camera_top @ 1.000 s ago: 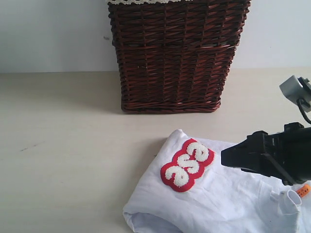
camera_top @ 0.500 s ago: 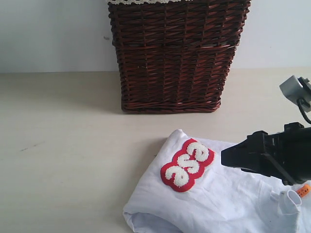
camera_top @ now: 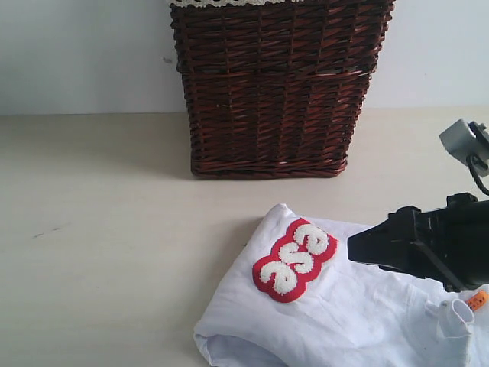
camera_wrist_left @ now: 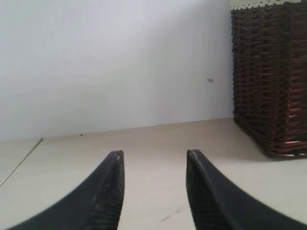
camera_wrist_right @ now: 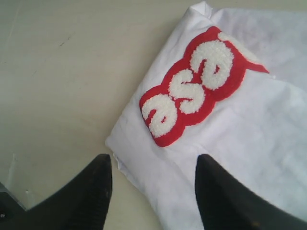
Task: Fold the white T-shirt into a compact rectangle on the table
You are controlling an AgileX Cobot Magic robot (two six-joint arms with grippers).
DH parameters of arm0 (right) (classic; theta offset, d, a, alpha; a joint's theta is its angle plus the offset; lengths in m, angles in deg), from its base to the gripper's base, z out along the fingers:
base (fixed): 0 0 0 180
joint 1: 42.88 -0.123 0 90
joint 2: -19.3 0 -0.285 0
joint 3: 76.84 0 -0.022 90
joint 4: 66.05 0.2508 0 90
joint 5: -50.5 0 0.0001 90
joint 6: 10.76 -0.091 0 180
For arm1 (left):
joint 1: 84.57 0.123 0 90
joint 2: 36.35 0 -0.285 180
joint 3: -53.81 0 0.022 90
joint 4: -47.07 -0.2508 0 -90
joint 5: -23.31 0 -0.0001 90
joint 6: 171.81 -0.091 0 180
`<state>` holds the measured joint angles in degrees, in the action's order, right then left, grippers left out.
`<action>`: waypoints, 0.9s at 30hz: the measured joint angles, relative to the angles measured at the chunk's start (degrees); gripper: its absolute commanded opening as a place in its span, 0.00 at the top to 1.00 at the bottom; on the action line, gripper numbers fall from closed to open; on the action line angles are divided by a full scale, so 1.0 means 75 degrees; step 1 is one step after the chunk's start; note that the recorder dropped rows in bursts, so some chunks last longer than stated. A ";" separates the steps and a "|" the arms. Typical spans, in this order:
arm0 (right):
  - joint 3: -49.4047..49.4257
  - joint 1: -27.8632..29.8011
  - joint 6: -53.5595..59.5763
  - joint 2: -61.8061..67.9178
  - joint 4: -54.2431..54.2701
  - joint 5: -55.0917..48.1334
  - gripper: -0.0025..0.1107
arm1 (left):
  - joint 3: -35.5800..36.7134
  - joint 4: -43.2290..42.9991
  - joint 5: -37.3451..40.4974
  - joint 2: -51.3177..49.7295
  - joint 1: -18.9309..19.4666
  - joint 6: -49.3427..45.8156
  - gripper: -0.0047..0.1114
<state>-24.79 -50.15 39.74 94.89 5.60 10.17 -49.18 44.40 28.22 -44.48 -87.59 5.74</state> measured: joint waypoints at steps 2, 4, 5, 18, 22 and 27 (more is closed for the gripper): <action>0.0000 0.0000 0.0000 0.0000 0.0000 0.0000 0.52 | 0.0000 0.0084 -0.0031 0.0000 0.0133 0.0000 0.60; 0.0000 0.0000 0.0000 0.0000 0.0000 0.0000 0.52 | 0.0000 0.0103 -0.0050 0.0000 0.0234 0.0000 0.60; 0.0000 0.0000 0.0000 0.0000 0.0000 0.0000 0.52 | 0.0000 0.0118 -0.0070 0.0000 0.0267 0.0000 0.60; 0.0000 0.0000 0.0000 0.0000 0.0000 0.0000 0.52 | 0.0000 0.0151 0.1154 0.0000 0.0286 0.0160 0.60; 0.0000 0.0000 0.0000 0.0000 0.0000 0.0000 0.52 | 0.0028 0.0151 0.1846 0.0000 0.0286 0.0160 0.60; 0.0000 0.0000 0.0000 0.0000 0.0000 0.0000 0.52 | 0.0033 0.0164 0.1969 0.0000 0.0304 0.0160 0.60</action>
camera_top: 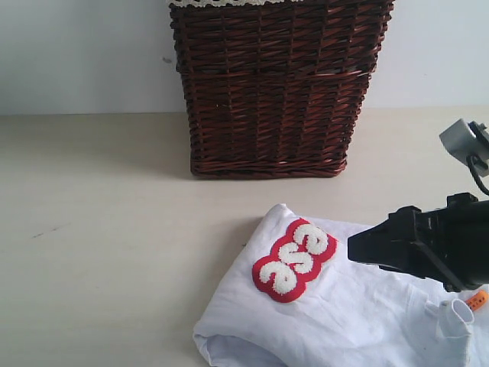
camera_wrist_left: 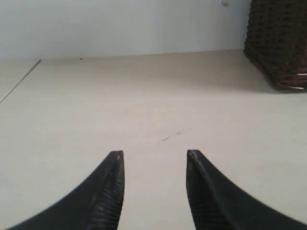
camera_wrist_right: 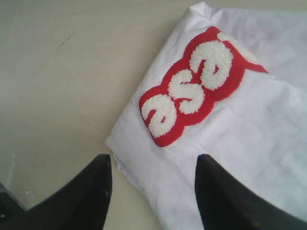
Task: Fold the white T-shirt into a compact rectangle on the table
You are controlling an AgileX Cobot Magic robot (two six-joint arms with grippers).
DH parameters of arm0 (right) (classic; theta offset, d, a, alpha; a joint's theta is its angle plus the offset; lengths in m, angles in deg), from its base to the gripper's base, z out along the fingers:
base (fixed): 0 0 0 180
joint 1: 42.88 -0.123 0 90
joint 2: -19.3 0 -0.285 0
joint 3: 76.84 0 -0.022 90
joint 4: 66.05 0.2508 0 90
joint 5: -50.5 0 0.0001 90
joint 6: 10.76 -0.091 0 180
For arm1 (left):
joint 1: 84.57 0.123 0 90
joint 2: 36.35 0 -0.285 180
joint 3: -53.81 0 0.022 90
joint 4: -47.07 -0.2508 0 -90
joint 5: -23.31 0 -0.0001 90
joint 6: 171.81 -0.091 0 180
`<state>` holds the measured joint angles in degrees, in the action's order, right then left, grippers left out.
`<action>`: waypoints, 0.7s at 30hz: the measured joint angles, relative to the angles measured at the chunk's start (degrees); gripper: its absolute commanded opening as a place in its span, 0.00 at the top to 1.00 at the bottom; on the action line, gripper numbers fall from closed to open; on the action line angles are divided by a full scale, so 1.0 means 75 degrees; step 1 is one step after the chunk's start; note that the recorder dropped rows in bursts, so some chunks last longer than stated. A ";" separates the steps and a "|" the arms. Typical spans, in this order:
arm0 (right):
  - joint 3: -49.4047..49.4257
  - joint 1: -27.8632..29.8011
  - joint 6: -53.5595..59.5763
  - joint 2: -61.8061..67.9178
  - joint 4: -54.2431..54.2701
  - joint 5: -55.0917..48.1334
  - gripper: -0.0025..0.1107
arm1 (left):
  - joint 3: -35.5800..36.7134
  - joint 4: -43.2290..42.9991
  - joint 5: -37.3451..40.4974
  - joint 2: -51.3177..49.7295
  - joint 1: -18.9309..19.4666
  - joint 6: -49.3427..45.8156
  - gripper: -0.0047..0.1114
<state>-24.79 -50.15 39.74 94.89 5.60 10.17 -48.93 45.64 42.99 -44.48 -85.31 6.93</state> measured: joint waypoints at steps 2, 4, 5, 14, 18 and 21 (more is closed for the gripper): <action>0.0000 0.0000 0.0000 0.0000 0.0000 0.0000 0.52 | 0.0000 -0.0002 0.0000 0.0000 0.0047 0.0000 0.60; 0.0000 0.0000 0.0000 0.0000 0.0000 0.0000 0.52 | 0.0000 0.0003 0.0028 0.0000 0.0215 0.0000 0.60; 0.0000 0.0000 0.0000 0.0000 0.0000 0.0000 0.52 | 0.0000 0.0017 0.0047 0.0000 0.0327 0.0000 0.60; 0.0000 0.0000 0.0000 0.0000 0.0000 0.0000 0.52 | 0.0000 0.0034 0.0061 0.0000 0.0592 0.0000 0.60; 0.0000 0.0000 0.0000 0.0000 0.0000 0.0000 0.52 | 0.0000 0.0034 0.0079 0.0000 0.0592 0.0000 0.60; 0.0000 0.0000 0.0000 0.0000 0.0000 0.0000 0.52 | 0.0000 0.0034 0.0112 0.0000 0.0592 0.0000 0.60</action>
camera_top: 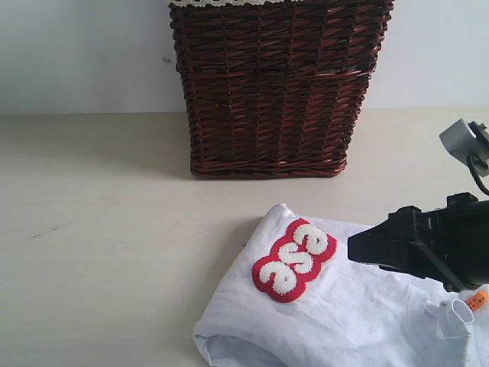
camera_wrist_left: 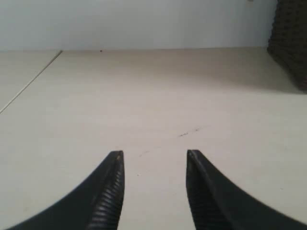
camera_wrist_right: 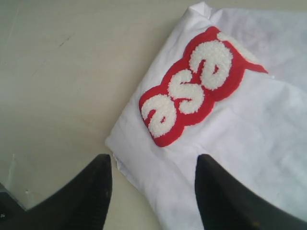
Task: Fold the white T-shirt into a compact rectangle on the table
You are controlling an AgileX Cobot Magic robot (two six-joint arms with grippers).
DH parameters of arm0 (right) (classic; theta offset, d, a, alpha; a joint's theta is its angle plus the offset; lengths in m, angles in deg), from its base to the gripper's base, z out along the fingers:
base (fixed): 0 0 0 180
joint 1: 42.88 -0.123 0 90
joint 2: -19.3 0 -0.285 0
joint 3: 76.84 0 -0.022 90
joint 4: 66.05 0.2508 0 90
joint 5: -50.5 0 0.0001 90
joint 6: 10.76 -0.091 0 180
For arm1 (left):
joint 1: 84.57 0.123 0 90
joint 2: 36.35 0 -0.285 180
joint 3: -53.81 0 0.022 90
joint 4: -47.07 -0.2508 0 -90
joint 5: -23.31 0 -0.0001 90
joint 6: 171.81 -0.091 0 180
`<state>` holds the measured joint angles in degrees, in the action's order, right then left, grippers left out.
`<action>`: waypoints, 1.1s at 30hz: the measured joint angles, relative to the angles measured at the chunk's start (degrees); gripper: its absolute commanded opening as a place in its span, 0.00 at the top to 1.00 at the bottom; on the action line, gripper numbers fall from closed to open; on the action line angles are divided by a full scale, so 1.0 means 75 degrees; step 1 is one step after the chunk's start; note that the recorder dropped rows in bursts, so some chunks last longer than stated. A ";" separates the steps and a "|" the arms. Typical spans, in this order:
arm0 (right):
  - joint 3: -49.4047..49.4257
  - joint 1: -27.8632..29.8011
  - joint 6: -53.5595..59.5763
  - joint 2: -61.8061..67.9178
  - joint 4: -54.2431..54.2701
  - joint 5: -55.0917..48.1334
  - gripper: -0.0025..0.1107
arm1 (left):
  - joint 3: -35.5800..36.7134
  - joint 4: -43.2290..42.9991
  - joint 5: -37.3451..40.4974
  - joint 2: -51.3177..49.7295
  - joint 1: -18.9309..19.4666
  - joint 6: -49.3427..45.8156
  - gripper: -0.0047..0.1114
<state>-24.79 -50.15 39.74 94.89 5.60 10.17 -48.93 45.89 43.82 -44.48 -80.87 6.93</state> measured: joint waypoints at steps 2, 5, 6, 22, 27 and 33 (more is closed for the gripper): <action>0.0000 0.0000 0.0000 0.0000 0.0000 0.0000 0.52 | 0.0000 0.0000 0.0000 0.0000 0.0000 0.0000 0.60; 0.0000 0.0000 0.0013 0.0000 0.0000 0.0000 0.52 | 0.0000 0.0000 0.0000 0.0000 0.0000 0.0000 0.60; 0.0000 0.0000 0.0048 0.0000 0.0000 0.0000 0.52 | 0.0000 0.0000 0.0000 0.0000 0.0000 0.0000 0.60; 0.0000 0.0000 0.0165 0.0000 0.0408 0.0104 0.52 | 0.0000 0.0014 0.0000 0.0000 0.0000 0.0000 0.60; 0.0000 0.0000 0.0165 0.0000 0.0936 0.0396 0.52 | 0.0000 0.0014 0.0000 0.0000 0.0000 0.0000 0.60; 0.0000 0.0000 0.0165 0.0000 0.1029 0.0741 0.52 | 0.0000 0.0014 0.0000 0.0000 0.0000 0.0000 0.60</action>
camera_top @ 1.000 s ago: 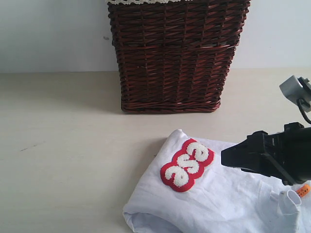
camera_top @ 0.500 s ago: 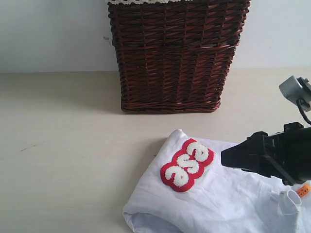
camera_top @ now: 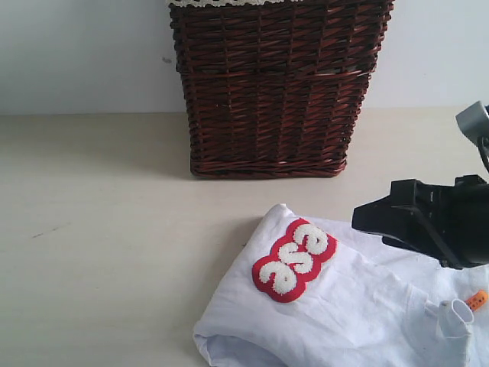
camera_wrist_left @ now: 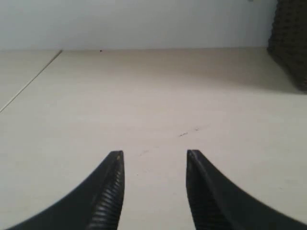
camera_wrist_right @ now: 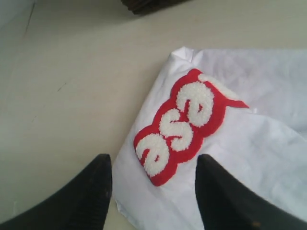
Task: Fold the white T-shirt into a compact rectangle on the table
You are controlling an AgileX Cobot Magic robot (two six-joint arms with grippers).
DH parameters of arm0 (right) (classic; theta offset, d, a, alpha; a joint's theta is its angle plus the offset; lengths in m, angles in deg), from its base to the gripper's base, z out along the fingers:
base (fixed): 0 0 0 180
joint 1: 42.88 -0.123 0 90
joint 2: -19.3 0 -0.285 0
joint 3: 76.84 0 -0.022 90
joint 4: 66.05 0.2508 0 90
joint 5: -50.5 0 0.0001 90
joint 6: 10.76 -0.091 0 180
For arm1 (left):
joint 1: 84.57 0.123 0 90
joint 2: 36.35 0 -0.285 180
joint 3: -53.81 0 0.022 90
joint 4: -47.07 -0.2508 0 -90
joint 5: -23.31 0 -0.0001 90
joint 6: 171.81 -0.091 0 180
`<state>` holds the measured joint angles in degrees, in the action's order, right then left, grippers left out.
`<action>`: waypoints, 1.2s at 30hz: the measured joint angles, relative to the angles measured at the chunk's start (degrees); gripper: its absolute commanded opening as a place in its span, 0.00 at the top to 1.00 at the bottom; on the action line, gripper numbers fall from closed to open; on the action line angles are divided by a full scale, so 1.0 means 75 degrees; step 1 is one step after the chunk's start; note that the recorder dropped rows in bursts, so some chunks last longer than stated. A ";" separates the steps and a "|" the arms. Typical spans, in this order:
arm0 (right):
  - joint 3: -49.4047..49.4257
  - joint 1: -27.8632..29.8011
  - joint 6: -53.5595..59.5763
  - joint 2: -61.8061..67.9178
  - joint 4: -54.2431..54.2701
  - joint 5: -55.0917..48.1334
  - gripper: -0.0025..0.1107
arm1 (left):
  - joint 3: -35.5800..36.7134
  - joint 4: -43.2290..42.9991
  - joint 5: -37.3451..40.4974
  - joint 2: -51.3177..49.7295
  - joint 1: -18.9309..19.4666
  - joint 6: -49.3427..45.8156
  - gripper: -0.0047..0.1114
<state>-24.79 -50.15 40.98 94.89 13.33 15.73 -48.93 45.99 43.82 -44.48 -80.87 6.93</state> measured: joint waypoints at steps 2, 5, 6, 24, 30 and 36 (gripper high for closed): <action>0.0000 0.0000 0.0016 0.0000 -0.0388 0.0075 0.52 | 0.0000 0.0000 0.0018 0.0000 0.0000 0.0000 0.60; 0.0000 0.0000 -0.0008 0.0000 -0.1674 0.0514 0.52 | 0.0000 0.0000 0.0018 0.0000 0.0000 0.0000 0.60; 0.0000 0.0000 -0.0182 0.0000 -0.2161 0.0736 0.52 | 0.0000 0.0000 0.0018 0.0000 0.0000 0.0000 0.60; 0.0000 0.0000 -0.0709 -0.0252 -0.2752 0.1340 0.55 | 0.0000 0.0000 0.0048 0.0000 0.0000 0.0000 0.60; 0.0000 0.0000 -0.0888 -0.0218 -0.2819 0.0348 0.57 | 0.0000 0.0000 0.0048 0.0000 0.0000 0.0000 0.60; 0.0000 0.0000 -0.3092 0.0322 -0.4913 0.0126 0.47 | 0.0000 0.0000 0.0048 0.0000 0.0000 0.0000 0.60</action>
<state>-24.79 -50.15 17.79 97.31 -23.52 16.67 -48.93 45.99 44.18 -44.48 -80.87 6.93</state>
